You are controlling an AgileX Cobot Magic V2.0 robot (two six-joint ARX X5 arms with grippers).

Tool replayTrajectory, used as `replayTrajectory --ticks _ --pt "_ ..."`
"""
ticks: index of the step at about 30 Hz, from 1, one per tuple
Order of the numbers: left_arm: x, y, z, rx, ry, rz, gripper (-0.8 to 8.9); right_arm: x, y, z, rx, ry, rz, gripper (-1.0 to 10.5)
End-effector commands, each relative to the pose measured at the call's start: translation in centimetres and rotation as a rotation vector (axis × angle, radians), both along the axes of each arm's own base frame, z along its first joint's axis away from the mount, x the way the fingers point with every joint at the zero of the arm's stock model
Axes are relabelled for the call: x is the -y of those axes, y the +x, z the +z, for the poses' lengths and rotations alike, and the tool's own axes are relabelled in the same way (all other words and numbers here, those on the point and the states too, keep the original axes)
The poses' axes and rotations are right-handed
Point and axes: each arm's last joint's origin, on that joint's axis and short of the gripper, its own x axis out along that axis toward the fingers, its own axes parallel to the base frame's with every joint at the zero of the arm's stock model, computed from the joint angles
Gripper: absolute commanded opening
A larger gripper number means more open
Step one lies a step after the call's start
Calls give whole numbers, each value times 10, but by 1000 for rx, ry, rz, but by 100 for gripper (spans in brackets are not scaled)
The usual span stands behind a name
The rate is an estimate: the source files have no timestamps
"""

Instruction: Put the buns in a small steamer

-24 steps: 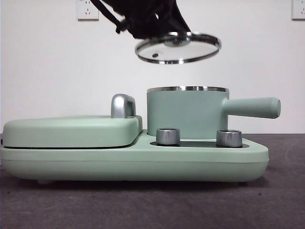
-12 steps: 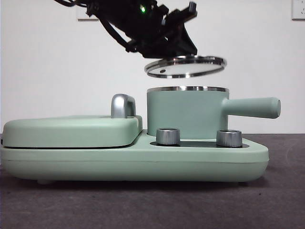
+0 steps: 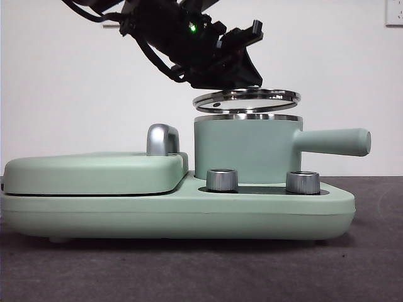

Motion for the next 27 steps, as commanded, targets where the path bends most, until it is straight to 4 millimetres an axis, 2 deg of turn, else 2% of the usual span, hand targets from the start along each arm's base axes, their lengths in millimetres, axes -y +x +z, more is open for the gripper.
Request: replayTrajectory --ticks 1,6,27 --pt "8 4 4 51 -18 -15 10 -1 1 3 12 2 -16 338" --pt "10 6 -3 46 -8 -16 10 0 1 3 12 1 -17 338" --pt "13 2 -8 5 25 -39 10 0 2 3 20 -13 -39 338"
